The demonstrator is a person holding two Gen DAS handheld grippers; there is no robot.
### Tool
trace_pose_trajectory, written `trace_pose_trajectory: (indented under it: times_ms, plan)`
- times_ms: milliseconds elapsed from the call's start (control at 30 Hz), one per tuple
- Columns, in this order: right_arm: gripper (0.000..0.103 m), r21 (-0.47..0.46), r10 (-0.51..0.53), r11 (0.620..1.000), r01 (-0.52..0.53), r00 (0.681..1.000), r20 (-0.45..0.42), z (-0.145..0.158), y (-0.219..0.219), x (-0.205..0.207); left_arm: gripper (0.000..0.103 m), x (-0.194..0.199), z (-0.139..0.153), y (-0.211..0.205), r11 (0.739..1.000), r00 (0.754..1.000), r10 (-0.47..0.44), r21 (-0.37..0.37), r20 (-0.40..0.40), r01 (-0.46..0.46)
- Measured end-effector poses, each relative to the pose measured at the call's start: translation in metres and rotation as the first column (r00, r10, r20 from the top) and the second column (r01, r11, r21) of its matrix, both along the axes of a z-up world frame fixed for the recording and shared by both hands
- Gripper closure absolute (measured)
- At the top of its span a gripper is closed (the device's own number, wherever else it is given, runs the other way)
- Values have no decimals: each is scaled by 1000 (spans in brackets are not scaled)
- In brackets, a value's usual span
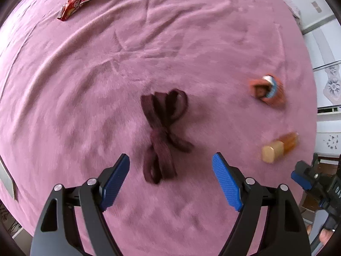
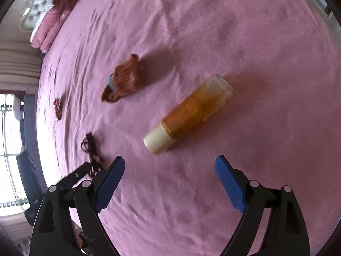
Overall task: Collect trash
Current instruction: 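Grasp the brown shoelace with the left tool while the right tool grasps the orange bottle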
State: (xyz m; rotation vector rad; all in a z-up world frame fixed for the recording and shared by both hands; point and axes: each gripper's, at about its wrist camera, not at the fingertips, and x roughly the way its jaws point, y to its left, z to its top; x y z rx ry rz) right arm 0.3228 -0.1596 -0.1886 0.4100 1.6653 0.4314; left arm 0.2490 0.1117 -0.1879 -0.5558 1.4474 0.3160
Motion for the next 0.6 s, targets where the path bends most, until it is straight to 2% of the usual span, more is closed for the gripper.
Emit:
trace_pose_trajectory:
  times_ms: [133, 267, 400, 500, 533, 600]
  plan:
    - [19, -11, -44, 999, 44, 999, -25, -12, 4, 17, 24, 8, -15, 10, 1000, 1000, 7, -11, -26, -7]
    - [18, -48, -80, 996, 76, 993, -85, -32, 10, 32, 45, 16, -28, 13, 1000, 998, 2, -13, -55, -3]
    - [19, -92, -93, 992, 84, 990, -104, -42, 17, 40, 53, 23, -32, 9, 1000, 998, -23, -1, -59, 23]
    - [34, -172, -42, 985, 27, 996, -85, -43, 26, 40, 63, 24, -32, 4, 999, 998, -40, 0, -57, 40]
    - [43, -202, -19, 979, 4, 997, -74, -42, 28, 38, 64, 24, -32, 3, 999, 997, -44, -2, -59, 44]
    - [47, -219, 24, 975, -33, 999, -46, -39, 30, 33, 73, 23, -31, 1, 999, 997, -48, -4, -64, 47]
